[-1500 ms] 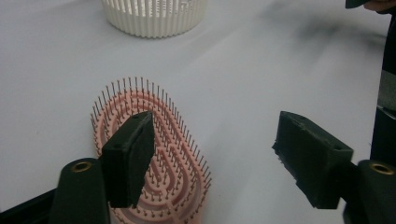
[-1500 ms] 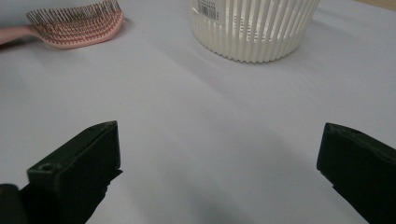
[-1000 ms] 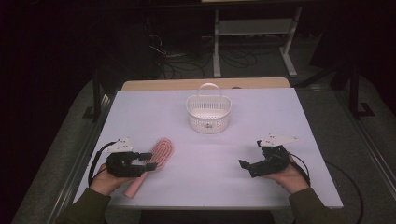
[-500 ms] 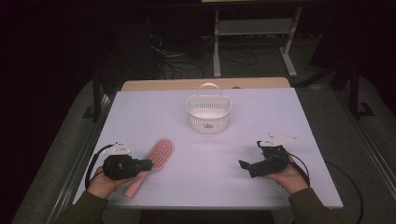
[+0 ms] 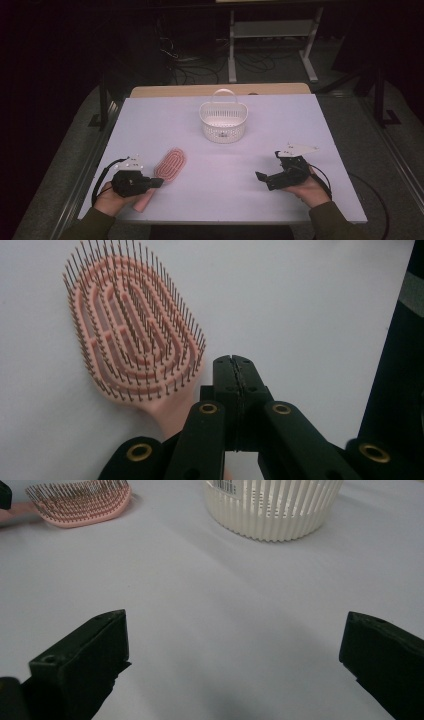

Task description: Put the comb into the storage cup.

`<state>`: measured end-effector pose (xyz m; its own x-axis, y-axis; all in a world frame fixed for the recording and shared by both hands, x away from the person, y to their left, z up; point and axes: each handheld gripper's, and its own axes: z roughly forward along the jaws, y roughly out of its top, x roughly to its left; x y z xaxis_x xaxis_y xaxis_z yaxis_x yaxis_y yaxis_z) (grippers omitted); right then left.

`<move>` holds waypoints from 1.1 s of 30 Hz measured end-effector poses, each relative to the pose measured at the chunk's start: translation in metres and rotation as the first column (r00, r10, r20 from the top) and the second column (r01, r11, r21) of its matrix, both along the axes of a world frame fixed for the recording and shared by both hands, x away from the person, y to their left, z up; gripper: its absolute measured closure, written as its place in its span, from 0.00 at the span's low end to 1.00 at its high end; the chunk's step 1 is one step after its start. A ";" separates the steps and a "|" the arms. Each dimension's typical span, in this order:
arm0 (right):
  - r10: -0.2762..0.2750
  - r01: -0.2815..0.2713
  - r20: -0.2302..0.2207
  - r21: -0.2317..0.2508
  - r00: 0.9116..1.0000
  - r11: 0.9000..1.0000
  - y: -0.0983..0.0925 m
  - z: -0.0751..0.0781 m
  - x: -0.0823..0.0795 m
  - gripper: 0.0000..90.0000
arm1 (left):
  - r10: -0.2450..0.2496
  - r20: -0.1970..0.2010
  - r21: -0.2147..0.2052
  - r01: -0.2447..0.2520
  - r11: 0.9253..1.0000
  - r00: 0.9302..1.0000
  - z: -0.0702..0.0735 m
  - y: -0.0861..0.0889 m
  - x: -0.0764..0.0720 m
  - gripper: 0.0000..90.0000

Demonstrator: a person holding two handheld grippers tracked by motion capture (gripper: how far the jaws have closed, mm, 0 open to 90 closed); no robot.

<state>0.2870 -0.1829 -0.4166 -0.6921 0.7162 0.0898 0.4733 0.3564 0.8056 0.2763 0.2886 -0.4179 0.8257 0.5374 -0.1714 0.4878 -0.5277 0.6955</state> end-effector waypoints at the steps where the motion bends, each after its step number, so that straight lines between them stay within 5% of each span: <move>1: 0.000 0.000 -0.001 0.001 1.000 1.000 0.000 0.000 0.000 0.00 | 0.000 0.000 0.000 0.000 1.000 1.000 0.000 0.000 0.000 1.00; 8: 0.001 -0.001 -0.004 -0.001 1.000 1.000 0.000 -0.001 0.001 0.00 | -0.009 -0.018 0.071 0.010 0.997 1.000 -0.006 -0.003 0.002 1.00; 33: 0.003 -0.003 -0.011 -0.010 1.000 1.000 0.000 -0.002 0.001 0.00 | 0.005 -0.013 0.134 -0.003 0.991 1.000 -0.007 0.000 0.003 1.00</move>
<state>0.2878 -0.1830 -0.4188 -0.6936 0.7147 0.0901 0.4804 0.3659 0.7971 0.2794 0.2881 -0.4251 0.8219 0.5593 -0.1082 0.4983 -0.6139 0.6122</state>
